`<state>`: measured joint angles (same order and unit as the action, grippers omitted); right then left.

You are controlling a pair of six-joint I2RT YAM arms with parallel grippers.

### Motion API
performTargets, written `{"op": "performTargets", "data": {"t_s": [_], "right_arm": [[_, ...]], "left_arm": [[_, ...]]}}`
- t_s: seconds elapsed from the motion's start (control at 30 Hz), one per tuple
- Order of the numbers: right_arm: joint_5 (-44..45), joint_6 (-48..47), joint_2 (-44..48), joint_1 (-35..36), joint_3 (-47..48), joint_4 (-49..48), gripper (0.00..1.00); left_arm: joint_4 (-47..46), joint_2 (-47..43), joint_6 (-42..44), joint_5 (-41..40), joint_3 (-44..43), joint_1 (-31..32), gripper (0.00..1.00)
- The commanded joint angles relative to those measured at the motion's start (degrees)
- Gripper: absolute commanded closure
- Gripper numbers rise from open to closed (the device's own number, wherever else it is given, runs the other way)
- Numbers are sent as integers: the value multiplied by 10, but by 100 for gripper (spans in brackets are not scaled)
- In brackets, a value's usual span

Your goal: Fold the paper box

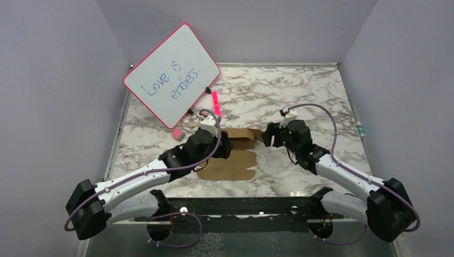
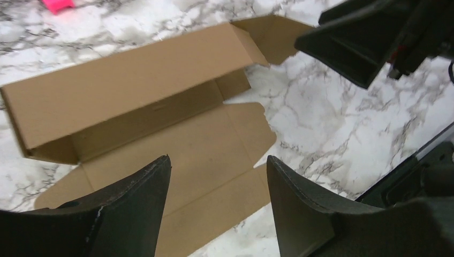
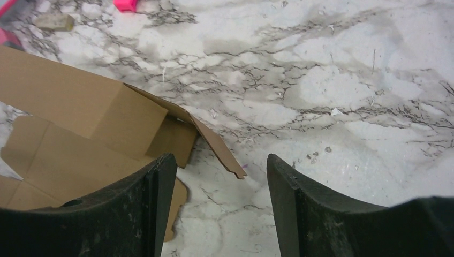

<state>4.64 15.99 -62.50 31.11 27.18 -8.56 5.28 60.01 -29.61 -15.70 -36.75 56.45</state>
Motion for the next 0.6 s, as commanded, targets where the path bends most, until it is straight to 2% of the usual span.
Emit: {"op": "performTargets", "data": {"t_s": [0.0,0.23,0.33,0.5,0.57], "right_arm": [[7,-9,-22,-5,-14,-64,36],[-3,-19,-56,-6,-22,-108,48],[10,-15,-65,-6,-24,-111,57],[-17,-24,-64,-6,-38,-132,72],[-22,-25,-63,-6,-40,-134,73]], "left_arm": [[-49,53,23,-56,-6,53,33],[-131,164,60,-79,-27,80,33],[-178,197,79,-91,-23,82,33],[-245,250,106,-119,-15,86,33],[-260,271,117,-139,-21,90,32]]}}
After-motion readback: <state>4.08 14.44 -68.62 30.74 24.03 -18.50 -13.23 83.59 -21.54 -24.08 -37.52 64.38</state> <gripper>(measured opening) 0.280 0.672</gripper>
